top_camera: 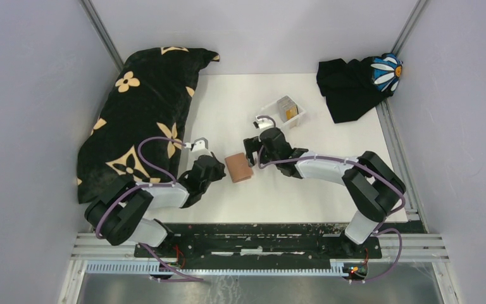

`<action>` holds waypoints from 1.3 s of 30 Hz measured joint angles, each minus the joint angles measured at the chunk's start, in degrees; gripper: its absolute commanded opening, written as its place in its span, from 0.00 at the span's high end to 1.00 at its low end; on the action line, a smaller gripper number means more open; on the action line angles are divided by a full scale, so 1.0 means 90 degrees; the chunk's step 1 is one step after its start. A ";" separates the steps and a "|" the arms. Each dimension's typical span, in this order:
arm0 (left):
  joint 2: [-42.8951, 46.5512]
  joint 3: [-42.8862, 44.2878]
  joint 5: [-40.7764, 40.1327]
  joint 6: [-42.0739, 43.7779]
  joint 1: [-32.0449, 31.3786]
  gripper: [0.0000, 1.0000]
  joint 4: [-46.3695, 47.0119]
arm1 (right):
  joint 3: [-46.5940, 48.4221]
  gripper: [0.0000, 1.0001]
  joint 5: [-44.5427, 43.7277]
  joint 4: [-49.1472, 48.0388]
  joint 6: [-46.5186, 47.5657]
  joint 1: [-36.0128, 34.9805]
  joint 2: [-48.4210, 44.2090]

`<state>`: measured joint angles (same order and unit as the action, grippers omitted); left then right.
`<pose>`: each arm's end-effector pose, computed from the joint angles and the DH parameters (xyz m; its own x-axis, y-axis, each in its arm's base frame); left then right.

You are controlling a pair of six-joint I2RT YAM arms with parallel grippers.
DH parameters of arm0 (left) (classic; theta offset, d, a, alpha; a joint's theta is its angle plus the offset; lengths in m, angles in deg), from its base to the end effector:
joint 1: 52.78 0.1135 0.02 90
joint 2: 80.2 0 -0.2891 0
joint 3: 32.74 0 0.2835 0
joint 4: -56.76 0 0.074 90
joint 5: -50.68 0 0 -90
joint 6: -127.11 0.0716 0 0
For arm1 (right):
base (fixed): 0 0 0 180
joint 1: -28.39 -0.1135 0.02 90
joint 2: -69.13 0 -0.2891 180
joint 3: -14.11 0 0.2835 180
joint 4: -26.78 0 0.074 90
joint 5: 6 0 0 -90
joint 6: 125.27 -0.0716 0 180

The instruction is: Put the credit cards into the card holder

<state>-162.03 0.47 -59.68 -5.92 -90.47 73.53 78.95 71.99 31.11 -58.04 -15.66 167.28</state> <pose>0.2417 -0.1553 0.1125 -0.5368 -0.3937 -0.7462 -0.0369 0.8946 -0.4454 0.3065 0.2757 0.1560 -0.6221 -0.0751 -0.7793 -0.3480 0.9182 0.1893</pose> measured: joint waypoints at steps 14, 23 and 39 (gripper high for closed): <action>0.1005 0.0695 -0.0027 0.0068 0.0002 0.05 -0.0216 | 0.1583 0.21 0.0163 -0.0185 0.1112 0.0168 -0.0427; 0.0233 0.1345 0.0078 0.0022 0.0007 0.01 -0.0588 | 0.4002 0.26 -0.0996 0.1124 0.0823 0.0687 0.0508; -0.1681 0.3871 -0.0316 0.0520 0.0053 0.05 -0.1384 | 0.5221 0.31 -0.2013 0.3373 -0.1379 0.2045 0.1965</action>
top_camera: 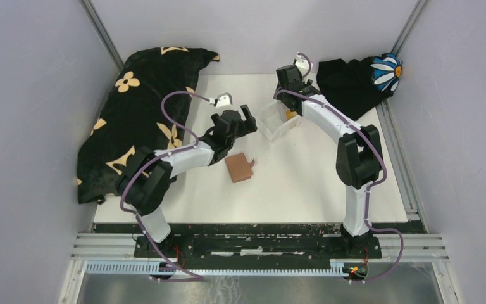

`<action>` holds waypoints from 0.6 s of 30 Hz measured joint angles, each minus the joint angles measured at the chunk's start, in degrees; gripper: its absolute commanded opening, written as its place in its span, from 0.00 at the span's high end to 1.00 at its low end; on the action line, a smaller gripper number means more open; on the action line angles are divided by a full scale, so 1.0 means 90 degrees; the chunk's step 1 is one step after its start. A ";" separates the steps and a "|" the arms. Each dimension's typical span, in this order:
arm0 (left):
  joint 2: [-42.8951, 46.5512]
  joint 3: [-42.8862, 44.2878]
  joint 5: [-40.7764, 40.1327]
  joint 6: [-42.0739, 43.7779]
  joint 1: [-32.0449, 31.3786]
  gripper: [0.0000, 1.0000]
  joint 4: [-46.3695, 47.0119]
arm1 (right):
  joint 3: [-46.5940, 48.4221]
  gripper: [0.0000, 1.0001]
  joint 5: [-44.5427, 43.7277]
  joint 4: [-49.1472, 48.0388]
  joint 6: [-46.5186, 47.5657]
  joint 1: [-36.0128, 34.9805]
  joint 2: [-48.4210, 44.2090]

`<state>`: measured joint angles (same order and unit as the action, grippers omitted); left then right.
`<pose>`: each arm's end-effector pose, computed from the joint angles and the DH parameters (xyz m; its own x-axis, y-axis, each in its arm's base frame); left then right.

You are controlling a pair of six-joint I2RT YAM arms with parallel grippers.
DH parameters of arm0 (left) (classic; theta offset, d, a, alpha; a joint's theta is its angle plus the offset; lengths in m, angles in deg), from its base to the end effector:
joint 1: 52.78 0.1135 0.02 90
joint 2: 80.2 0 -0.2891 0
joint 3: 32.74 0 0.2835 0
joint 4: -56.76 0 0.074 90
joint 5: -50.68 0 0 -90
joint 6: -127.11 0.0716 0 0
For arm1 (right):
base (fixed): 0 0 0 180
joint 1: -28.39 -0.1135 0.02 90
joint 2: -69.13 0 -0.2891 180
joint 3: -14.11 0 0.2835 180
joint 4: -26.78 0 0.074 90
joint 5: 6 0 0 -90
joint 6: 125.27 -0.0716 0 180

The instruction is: Put the credit cards into the card holder

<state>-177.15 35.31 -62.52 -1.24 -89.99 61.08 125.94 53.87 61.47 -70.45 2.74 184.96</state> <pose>0.3598 -0.2378 0.2053 -0.4277 -0.3913 -0.8148 0.0066 0.9001 -0.4357 0.4977 0.1991 0.2690 -0.4728 0.3257 -0.8188 0.3073 0.9318 0.1932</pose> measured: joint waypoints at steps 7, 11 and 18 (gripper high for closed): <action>-0.1394 0.1447 0.0508 0.0396 0.0469 0.03 0.0044 | 0.0005 0.32 0.0209 0.0189 -0.0403 0.0160 0.0189; -0.1999 0.1841 0.0908 0.0697 0.0772 0.01 0.0083 | 0.0002 0.32 0.0299 0.0192 -0.0546 0.0199 0.0223; -0.2426 0.2198 0.1605 0.1302 0.0869 0.00 0.0165 | -0.0027 0.32 0.0423 0.0131 -0.0653 0.0274 0.0226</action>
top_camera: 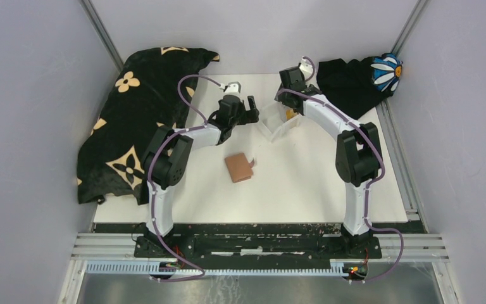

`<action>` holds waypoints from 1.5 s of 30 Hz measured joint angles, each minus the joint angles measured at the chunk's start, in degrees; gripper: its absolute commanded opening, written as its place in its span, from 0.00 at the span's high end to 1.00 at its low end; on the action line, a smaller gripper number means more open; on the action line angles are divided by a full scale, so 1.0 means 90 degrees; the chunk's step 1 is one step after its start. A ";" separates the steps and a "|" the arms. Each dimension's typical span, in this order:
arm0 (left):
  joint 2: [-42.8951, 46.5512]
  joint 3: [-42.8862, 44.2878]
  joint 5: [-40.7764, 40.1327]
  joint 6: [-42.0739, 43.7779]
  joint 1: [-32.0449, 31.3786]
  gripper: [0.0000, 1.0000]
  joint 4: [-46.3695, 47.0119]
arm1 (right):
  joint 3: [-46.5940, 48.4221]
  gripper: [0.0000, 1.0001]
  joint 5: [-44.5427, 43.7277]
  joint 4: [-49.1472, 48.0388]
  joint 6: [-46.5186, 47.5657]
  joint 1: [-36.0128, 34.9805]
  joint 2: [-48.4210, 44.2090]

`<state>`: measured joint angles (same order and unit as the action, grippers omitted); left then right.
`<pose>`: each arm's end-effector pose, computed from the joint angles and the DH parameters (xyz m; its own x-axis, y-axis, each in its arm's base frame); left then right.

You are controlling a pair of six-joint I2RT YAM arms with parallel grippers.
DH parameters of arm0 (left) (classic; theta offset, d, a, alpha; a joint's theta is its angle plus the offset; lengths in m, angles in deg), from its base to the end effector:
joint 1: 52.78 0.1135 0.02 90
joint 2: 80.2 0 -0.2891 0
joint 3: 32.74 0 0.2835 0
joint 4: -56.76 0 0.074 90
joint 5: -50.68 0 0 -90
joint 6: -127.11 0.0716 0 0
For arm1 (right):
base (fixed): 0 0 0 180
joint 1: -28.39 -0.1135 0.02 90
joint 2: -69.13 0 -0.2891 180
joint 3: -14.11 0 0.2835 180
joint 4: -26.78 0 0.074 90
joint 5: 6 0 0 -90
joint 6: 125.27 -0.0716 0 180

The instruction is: Put the credit cards into the card holder

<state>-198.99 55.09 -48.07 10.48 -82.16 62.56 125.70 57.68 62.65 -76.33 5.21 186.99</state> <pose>0.4701 -0.2522 0.1595 -0.4947 -0.2299 -0.8381 0.1601 0.9238 -0.3479 0.5083 0.1831 0.2454 -0.4983 0.4271 -0.7545 0.3670 0.8923 0.2627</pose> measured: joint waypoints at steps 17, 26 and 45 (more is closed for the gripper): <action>-0.0687 0.0607 0.1054 0.0542 -0.0029 0.08 0.0238 | -0.0403 0.33 0.0219 -0.0143 -0.0032 0.0143 0.0000; -0.1120 0.1394 0.1003 0.0571 -0.0187 0.34 -0.0143 | -0.0471 0.35 0.0304 -0.0323 -0.0085 0.0172 0.0000; -0.1107 0.1200 0.0359 0.0731 -0.0420 0.81 -0.0019 | -0.0865 0.40 0.0386 -0.0389 0.0214 0.0172 -0.0294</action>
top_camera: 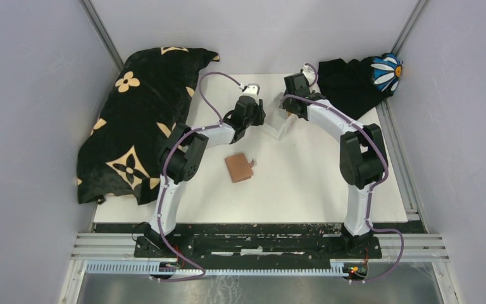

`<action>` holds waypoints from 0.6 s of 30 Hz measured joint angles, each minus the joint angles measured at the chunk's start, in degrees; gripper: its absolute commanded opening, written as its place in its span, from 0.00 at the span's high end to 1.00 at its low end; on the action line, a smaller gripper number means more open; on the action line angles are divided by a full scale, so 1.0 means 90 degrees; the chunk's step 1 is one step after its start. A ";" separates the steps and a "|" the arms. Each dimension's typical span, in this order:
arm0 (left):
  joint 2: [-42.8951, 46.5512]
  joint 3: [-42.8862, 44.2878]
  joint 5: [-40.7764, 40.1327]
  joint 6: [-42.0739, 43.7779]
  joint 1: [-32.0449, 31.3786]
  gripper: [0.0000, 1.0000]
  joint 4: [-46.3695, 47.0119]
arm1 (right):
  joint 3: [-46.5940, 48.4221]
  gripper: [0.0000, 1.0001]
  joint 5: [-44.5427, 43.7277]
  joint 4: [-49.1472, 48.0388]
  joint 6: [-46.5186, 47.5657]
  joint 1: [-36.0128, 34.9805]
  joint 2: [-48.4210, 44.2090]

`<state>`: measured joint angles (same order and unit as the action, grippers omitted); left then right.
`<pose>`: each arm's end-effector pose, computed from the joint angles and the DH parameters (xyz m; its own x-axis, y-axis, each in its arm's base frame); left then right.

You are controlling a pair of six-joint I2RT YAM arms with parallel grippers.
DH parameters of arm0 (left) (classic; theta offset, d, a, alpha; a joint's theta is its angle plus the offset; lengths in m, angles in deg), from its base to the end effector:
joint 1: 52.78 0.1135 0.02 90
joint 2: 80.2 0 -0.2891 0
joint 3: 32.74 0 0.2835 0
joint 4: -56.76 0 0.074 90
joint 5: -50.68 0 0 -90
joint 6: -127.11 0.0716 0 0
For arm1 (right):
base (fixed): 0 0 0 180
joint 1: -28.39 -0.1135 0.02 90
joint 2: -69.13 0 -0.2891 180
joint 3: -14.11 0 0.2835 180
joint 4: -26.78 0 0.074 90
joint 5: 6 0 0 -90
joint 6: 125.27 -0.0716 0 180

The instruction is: Put the credit cards into the card holder

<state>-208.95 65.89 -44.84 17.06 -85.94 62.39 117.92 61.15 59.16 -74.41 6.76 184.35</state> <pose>0.4880 -0.3106 0.1365 -0.4875 -0.0891 -0.8686 0.3236 0.9055 -0.2745 0.4956 0.1666 0.2221 -0.5489 0.4081 -0.7295 0.3447 0.9056 0.2472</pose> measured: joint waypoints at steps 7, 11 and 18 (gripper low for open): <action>0.0335 -0.0542 -0.0585 -0.0226 -0.0046 0.82 0.0092 | 0.0017 0.38 0.0095 0.0007 0.0607 -0.0036 -0.0015; 0.0539 -0.0823 -0.0950 -0.0299 -0.0104 0.82 0.0051 | 0.0172 0.38 0.0238 0.0053 0.0903 -0.0075 -0.0015; 0.0848 -0.1100 -0.1581 -0.0306 -0.0379 0.84 -0.0299 | 0.0831 0.37 0.0707 0.0124 0.1263 -0.0175 0.0017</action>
<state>-201.32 55.98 -59.07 14.30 -89.35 59.70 125.39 67.51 60.27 -63.04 5.19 184.50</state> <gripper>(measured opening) 0.268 0.625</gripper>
